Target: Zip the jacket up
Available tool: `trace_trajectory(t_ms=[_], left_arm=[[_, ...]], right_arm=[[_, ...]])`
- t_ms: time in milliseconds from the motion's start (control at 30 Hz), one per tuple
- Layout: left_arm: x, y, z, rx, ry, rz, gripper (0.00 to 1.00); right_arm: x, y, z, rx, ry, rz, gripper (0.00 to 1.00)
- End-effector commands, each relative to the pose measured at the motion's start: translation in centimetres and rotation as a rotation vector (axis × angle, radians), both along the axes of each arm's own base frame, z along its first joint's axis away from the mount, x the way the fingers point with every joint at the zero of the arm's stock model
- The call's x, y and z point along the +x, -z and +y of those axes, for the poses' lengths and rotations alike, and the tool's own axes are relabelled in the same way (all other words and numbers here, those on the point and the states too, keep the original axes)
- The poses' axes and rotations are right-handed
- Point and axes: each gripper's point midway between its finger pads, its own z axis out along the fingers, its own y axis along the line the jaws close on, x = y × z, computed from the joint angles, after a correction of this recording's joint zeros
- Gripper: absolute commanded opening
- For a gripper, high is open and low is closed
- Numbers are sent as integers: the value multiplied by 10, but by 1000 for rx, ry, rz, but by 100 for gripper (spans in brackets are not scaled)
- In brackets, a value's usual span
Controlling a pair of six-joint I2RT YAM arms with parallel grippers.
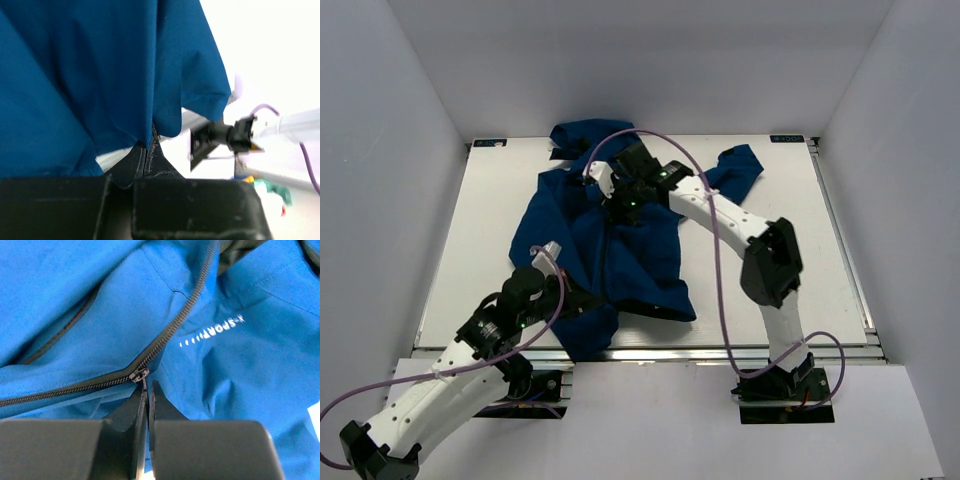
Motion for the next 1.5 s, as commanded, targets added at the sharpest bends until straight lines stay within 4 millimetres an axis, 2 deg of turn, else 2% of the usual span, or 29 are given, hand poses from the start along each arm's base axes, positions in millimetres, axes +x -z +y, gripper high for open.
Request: trace_trajectory(t_ms=[0, 33, 67, 100, 133, 233, 400, 433, 467, 600, 633, 867, 900, 967, 1000, 1033, 1100, 1133, 1167, 1200, 1233, 1300, 1333, 1367, 1400, 1433, 1467], left_arm=[[-136, 44, 19, 58, 383, 546, 0], [-140, 46, 20, 54, 394, 566, 0], [-142, 48, 21, 56, 391, 583, 0], [-144, 50, 21, 57, 395, 596, 0], [-146, 50, 21, 53, 404, 610, 0], [-148, 51, 22, 53, 419, 609, 0], [-162, 53, 28, 39, 440, 664, 0], [-166, 53, 29, 33, 453, 667, 0], [-170, 58, 32, 42, 444, 702, 0], [-173, 58, 31, 22, 460, 710, 0], [-172, 59, 31, 22, 459, 712, 0], [-170, 61, 28, 34, 490, 707, 0], [-168, 62, 28, 47, 487, 717, 0], [-166, 61, 27, 61, 502, 695, 0], [-165, 61, 27, 72, 500, 706, 0], [-163, 58, 25, 73, 501, 698, 3], [-159, 58, 24, 95, 499, 692, 40], [-154, 50, 21, 91, 502, 662, 57], [-149, 48, 20, 106, 495, 632, 82], [-144, 45, 19, 114, 488, 611, 97], [-139, 42, 18, 126, 479, 593, 98], [-122, 29, 13, 147, 445, 512, 98], [-116, 25, 12, 159, 428, 490, 98], [-109, 23, 11, 174, 408, 475, 98], [-94, 15, 10, 201, 354, 416, 98], [-85, 12, 11, 219, 311, 397, 98], [-66, 4, 9, 241, 246, 345, 98]], right_arm=[[247, -137, -153, 106, 780, -701, 0], [259, -125, -153, 99, 806, -705, 0], [266, -130, -154, 135, 834, -712, 0], [273, -146, -154, 195, 851, -747, 0], [278, -143, -152, 222, 852, -746, 0], [289, -151, -152, 324, 881, -763, 0], [312, -155, -157, 365, 878, -817, 0], [316, -146, -156, 357, 882, -812, 0], [319, -156, -156, 405, 884, -860, 0], [329, -146, -152, 436, 888, -888, 0], [333, -137, -152, 418, 893, -895, 0], [331, -135, -150, 397, 851, -918, 0], [330, -127, -148, 389, 837, -904, 0], [325, -132, -140, 407, 779, -895, 0], [322, -124, -134, 401, 750, -877, 5], [317, -129, -128, 416, 705, -861, 19], [311, -119, -121, 413, 665, -817, 36], [302, -124, -115, 417, 613, -792, 52], [296, -124, -113, 416, 595, -776, 70], [290, -124, -111, 423, 581, -754, 85], [276, -126, -110, 432, 553, -721, 89], [264, -131, -114, 450, 576, -683, 89], [252, -149, -119, 478, 599, -664, 89], [243, -132, -124, 444, 622, -598, 89], [231, -151, -131, 469, 647, -589, 89], [224, -148, -138, 481, 716, -528, 89], [210, -122, -146, 425, 750, -436, 89]])
